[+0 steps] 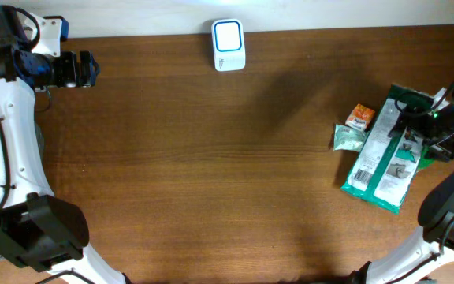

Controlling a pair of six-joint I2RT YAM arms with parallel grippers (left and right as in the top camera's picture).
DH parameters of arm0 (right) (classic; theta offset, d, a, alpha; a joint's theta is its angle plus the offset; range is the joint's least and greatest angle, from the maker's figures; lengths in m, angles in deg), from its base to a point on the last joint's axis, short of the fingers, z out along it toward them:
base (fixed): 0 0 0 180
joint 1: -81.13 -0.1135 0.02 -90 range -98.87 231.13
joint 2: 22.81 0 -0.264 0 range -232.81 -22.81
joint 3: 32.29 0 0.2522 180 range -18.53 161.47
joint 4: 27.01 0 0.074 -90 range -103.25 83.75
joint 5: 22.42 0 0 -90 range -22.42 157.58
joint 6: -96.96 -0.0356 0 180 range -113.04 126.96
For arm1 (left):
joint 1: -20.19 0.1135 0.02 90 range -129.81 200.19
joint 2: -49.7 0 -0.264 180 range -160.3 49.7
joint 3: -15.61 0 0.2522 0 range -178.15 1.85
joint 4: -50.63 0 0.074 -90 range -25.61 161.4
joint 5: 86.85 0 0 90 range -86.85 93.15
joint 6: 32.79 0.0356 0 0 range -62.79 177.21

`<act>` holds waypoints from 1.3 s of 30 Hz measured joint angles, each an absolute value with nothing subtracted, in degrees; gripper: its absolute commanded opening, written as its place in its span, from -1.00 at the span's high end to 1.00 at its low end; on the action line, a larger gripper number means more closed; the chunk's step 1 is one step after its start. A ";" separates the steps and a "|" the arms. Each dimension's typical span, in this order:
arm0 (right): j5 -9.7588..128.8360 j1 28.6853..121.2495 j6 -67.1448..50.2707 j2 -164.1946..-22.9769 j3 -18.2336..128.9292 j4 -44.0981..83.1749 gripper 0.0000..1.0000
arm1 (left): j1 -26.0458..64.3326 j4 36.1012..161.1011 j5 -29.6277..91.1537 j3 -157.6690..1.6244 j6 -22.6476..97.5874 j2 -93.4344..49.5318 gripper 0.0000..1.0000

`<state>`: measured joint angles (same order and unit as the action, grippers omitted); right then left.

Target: Scan the item barcode

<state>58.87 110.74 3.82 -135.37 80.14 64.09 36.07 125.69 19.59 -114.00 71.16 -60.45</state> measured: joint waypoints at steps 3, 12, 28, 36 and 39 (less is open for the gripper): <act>58.92 110.74 3.72 -135.34 87.62 68.25 -0.97 | 36.07 125.65 19.57 -114.00 71.16 -60.45 -0.99; 58.92 110.71 3.74 -130.10 106.02 78.91 -0.97 | 36.07 125.67 19.59 -114.00 71.16 -60.45 -0.98; 59.05 94.52 4.63 -102.75 107.62 83.72 -0.97 | 36.07 125.67 19.57 -114.00 71.16 -60.45 -0.98; 59.07 94.04 4.63 -101.16 107.71 83.72 -0.97 | 36.07 125.67 19.57 -114.00 71.16 -60.45 -0.98; 59.07 94.04 4.66 -101.49 107.71 83.72 -0.97 | 36.07 125.67 19.59 -114.00 71.16 -60.45 -0.98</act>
